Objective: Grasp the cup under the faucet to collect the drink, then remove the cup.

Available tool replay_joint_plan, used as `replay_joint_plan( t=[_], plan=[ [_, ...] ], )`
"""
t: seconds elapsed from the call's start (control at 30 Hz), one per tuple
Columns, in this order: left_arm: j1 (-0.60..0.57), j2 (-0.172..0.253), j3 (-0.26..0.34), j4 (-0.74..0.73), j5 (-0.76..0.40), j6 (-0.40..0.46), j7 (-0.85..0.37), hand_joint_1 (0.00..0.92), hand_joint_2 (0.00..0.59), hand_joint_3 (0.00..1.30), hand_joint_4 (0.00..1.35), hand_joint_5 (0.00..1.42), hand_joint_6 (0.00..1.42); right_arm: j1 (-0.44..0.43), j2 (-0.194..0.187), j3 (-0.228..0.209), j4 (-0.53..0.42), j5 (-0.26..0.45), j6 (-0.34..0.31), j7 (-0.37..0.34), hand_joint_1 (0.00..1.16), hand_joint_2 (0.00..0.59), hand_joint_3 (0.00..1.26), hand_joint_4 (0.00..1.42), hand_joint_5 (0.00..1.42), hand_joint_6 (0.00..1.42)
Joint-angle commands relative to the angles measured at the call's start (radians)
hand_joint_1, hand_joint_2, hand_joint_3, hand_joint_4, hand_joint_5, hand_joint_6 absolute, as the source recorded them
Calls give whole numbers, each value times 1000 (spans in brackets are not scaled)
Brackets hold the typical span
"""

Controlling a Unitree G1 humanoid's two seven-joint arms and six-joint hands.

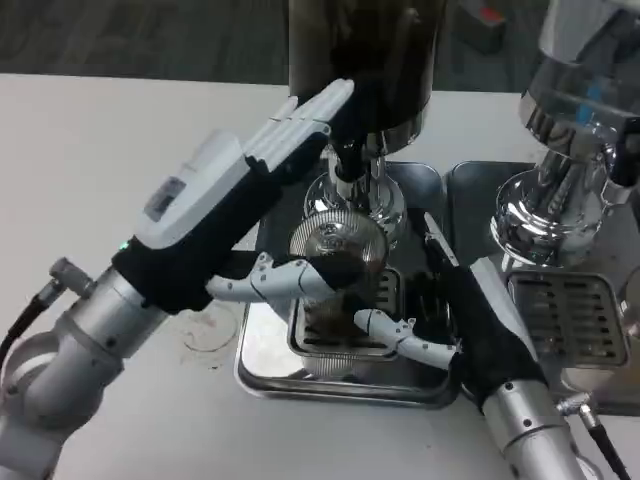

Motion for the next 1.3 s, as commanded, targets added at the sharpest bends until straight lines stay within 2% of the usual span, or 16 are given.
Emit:
replay_joint_plan(
  t=[0.03,0.2,0.4,0.7,0.97,1.17,1.3],
  plan=[
    [22,35,62,-3,-18,19,27,0,136,0,0,38,0,9,2,1,-7,13,-27,11,705,205,0,0,0,0],
    [56,61,126,6,-37,29,46,0,137,0,0,37,0,15,-5,2,-14,19,-27,27,674,201,0,0,0,0],
    [108,89,160,59,-8,-7,75,0,131,0,0,5,0,18,-10,3,-24,18,-18,41,671,201,0,0,0,0],
    [165,112,142,274,12,-17,114,0,127,0,0,0,0,11,-7,12,-20,20,-21,60,686,185,0,0,0,0],
    [168,109,128,372,11,-14,125,0,126,0,0,0,0,6,-4,23,-25,6,-9,60,710,178,0,0,0,0],
    [174,103,107,414,20,-10,130,0,125,0,0,0,0,-5,21,20,-13,-11,11,33,713,177,0,0,0,0],
    [177,105,94,424,14,-7,133,0,126,0,0,0,0,-19,58,11,7,1,32,13,718,173,0,0,0,0]
  ],
)
